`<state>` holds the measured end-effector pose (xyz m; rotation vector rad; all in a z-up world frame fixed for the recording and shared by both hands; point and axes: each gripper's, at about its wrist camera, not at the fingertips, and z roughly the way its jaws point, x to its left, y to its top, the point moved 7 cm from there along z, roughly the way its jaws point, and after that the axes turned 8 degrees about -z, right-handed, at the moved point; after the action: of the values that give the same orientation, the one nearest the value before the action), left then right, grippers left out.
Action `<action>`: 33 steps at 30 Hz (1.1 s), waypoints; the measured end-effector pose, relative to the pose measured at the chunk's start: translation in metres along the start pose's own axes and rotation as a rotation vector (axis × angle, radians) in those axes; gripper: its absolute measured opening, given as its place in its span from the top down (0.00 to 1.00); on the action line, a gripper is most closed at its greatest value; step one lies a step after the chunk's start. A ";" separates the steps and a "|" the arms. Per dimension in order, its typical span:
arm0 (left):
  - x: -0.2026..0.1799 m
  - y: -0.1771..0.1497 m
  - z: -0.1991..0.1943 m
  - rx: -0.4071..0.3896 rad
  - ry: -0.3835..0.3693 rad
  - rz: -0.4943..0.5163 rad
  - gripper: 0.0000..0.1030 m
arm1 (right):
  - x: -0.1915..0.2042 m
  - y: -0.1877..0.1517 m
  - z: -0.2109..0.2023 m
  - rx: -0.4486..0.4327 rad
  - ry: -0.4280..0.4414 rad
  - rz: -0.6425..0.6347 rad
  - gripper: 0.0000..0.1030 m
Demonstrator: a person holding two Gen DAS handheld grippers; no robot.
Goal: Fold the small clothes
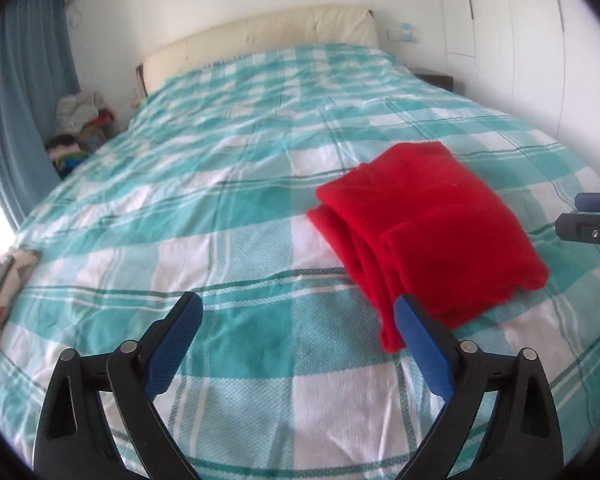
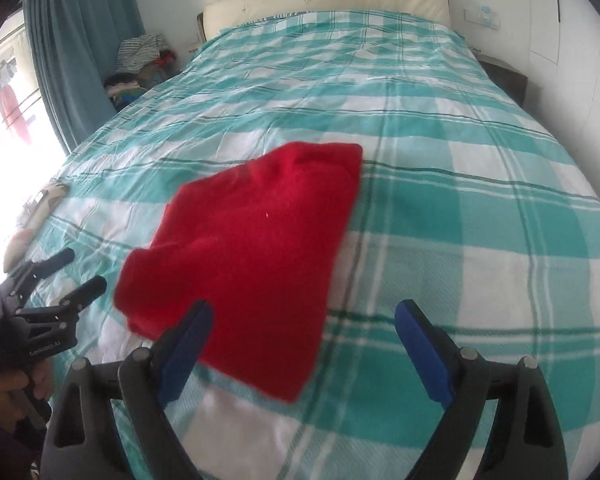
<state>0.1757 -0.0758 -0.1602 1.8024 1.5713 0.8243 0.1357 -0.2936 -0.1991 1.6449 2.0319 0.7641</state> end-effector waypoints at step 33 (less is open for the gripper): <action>0.004 -0.009 -0.105 0.042 0.197 -0.106 0.00 | 0.063 -0.030 -0.139 -0.167 -0.134 0.055 0.00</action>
<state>0.0887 -0.0665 -0.1009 1.6922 1.8046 0.9479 0.0129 -0.2583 -0.1110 1.6170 1.7876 0.7976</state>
